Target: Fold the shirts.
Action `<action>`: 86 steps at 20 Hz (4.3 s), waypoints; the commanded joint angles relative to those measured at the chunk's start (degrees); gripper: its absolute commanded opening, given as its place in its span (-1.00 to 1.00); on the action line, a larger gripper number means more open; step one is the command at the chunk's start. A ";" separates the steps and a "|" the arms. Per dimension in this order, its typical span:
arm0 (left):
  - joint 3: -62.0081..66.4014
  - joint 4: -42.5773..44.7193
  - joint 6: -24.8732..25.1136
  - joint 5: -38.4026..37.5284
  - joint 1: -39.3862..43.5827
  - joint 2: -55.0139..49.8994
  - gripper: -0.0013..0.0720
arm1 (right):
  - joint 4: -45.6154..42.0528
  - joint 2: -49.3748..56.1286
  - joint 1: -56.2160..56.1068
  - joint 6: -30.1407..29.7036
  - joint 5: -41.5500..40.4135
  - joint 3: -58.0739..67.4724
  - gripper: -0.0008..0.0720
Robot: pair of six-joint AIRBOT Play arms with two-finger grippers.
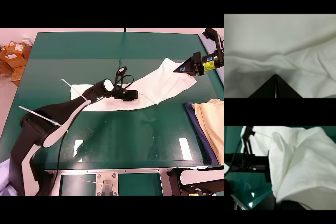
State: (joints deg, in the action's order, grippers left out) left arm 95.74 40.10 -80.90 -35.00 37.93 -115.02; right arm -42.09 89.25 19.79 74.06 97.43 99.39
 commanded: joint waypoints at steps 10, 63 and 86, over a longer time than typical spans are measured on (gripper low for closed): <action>16.72 -3.80 2.71 -37.22 -15.56 -1.55 -0.91 | 1.01 -2.38 -6.54 5.20 -5.29 -0.76 -0.93; 21.09 18.21 3.21 -59.12 -44.33 14.64 -0.91 | 9.92 6.86 -22.47 8.17 -34.10 -7.67 -0.94; 21.07 17.79 1.81 -61.16 -44.15 14.64 -0.91 | -30.23 -16.31 48.52 24.02 3.87 -6.73 -0.94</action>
State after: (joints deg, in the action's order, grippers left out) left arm 116.84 58.00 -78.78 -95.48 -6.20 -100.42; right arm -58.83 74.35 67.00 94.02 95.11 92.68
